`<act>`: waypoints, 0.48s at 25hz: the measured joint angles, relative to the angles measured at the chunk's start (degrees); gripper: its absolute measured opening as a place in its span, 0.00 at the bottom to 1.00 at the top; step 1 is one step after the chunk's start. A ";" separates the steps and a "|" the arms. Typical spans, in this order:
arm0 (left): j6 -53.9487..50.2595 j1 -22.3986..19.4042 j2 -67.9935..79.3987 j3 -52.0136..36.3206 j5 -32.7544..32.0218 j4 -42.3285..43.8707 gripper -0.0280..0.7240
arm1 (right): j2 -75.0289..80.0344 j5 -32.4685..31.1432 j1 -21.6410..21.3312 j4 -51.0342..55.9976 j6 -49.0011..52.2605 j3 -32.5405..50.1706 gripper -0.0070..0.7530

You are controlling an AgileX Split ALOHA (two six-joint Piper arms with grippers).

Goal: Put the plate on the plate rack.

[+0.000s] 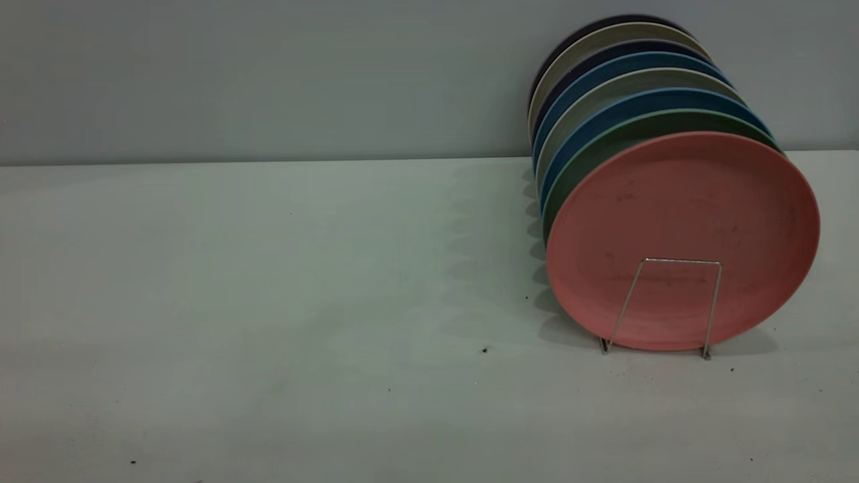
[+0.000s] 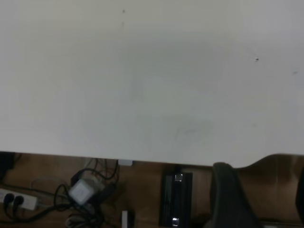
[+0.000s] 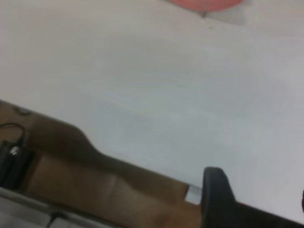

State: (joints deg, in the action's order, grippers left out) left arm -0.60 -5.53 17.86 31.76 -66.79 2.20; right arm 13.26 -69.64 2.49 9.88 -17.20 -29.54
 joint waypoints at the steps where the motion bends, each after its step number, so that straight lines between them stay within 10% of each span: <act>1: -0.15 0.00 0.00 -0.05 0.00 0.05 0.54 | -0.45 0.15 0.83 -0.87 0.92 0.06 0.57; 12: -0.58 1.80 -9.71 -2.16 0.23 -0.35 0.54 | -2.37 3.78 1.59 -0.77 2.31 1.99 0.57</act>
State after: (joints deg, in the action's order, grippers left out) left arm -1.18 -3.73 8.15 29.60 -66.56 1.85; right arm 10.89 -65.86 4.08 9.11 -14.90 -27.54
